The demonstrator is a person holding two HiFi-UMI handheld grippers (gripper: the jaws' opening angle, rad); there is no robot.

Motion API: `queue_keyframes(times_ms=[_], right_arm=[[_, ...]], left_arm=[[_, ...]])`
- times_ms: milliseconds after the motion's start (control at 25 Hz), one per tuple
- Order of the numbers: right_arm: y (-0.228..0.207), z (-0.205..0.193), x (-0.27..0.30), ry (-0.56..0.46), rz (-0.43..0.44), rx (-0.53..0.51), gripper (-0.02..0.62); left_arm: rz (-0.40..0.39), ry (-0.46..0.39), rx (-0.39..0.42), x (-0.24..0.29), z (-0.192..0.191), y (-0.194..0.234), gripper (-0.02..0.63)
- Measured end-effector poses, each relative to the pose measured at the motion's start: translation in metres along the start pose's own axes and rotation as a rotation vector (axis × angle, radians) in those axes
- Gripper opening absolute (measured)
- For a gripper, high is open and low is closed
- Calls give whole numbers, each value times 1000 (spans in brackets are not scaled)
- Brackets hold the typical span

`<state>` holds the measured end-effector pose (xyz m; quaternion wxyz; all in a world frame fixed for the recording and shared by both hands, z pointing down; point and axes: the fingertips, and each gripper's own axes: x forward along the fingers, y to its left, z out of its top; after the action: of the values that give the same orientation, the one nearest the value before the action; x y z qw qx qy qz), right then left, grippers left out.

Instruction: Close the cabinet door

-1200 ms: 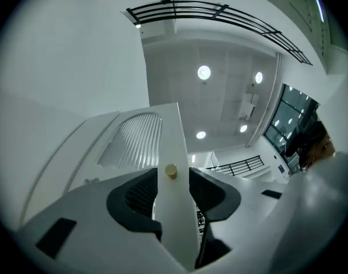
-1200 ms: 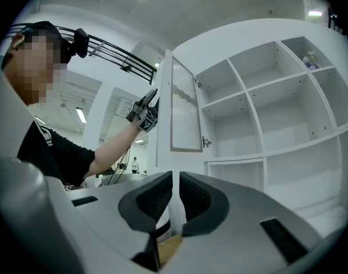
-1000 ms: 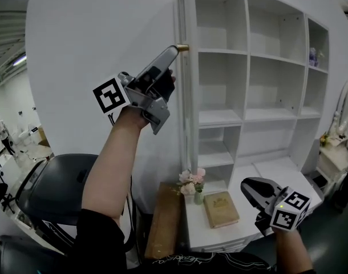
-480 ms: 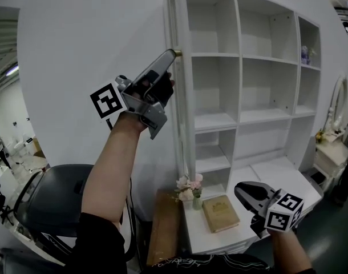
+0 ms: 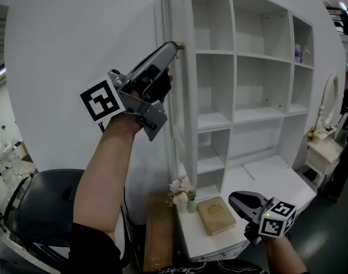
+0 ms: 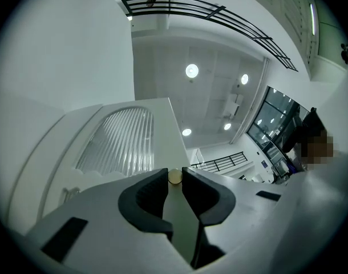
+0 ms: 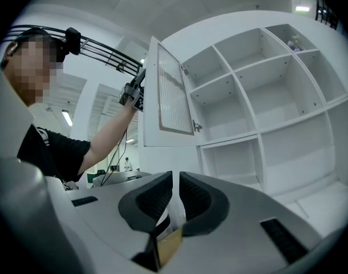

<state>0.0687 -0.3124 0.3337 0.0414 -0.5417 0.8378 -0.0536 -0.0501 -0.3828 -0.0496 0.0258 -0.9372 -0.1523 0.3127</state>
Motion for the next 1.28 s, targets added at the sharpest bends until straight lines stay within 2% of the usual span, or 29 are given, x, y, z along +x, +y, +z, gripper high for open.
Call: queue_keyframes(times_ms=[120, 240, 440, 600, 800, 1080, 1280], right_arm=[[5, -2, 4, 4, -2, -4, 63], [3, -2, 2, 10, -6, -12, 63], [-44, 5, -18, -18, 18, 24, 63], [-65, 14, -26, -31, 54, 38, 63], [-96, 27, -38, -47, 71, 32, 63], [-139, 38, -56, -70, 91, 30, 63], [-163, 50, -68, -90, 102, 25, 63]], left_arm=[[7, 14, 7, 1, 1, 0, 92], [50, 24, 20, 0, -1, 1, 93], [115, 78, 124, 41, -27, 4, 92], [183, 118, 183, 65, -45, 8, 92], [277, 149, 364, 90, -64, 16, 92], [362, 197, 527, 138, -100, 36, 92], [458, 252, 648, 165, -126, 59, 92]])
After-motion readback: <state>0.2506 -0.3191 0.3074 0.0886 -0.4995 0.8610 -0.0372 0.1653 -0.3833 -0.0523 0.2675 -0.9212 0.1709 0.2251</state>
